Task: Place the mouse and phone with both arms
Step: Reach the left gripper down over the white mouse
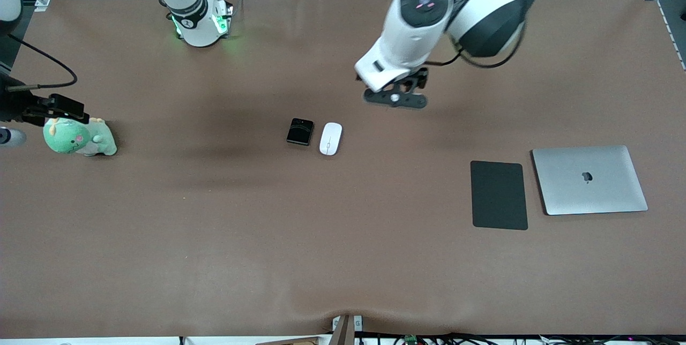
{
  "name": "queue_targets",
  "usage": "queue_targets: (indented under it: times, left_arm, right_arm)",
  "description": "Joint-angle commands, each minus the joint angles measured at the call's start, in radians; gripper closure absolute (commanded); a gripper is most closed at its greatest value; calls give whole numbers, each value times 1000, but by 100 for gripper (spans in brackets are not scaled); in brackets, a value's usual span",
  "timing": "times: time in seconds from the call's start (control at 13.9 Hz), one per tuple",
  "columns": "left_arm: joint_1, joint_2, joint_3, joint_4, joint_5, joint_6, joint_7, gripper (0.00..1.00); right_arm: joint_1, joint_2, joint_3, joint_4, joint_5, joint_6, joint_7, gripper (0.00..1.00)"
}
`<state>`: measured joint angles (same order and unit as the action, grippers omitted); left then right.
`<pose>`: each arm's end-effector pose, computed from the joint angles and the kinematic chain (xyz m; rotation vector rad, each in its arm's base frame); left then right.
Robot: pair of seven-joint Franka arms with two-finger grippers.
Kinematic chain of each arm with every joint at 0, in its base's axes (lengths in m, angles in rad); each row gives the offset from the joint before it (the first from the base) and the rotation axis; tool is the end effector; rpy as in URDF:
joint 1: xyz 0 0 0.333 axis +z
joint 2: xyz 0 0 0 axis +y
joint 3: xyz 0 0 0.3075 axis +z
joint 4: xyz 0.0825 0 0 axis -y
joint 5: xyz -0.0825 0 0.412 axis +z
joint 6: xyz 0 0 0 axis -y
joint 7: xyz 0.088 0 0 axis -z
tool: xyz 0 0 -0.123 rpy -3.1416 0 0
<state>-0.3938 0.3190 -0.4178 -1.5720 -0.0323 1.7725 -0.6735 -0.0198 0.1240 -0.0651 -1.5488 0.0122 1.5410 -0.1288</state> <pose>0.4715 -0.4652 0.4320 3.0688 -0.1801 -0.2704 0.6073 -0.0482 0.5347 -3.1161 -0.0677 0.2034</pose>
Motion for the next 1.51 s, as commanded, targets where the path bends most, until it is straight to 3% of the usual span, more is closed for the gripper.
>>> queue_targets:
  times: [0.0,0.14,0.58,0.94,1.15,1.44]
  left_arm:
    - [-56,106,-1,26,80,106,-93,0]
    - [-97,165,2,26,112,188,-118,0]
    - [-143,308,7,27,238,415,-155,0]
    - [-180,402,10,26,432,556,-244,0]
    - [-191,431,10,18,528,576,-311,0]
    - [-201,460,10,21,552,585,-319,0]
  right_arm:
    - [15,89,8,36,6,5,2,0]
    - [23,100,10,64,11,1,-6,0]
    - [89,109,10,15,22,-44,3,0]
    - [99,149,10,-8,22,-12,0,0]
    - [126,144,10,-51,22,13,6,0]
    - [170,141,10,-97,22,36,112,0]
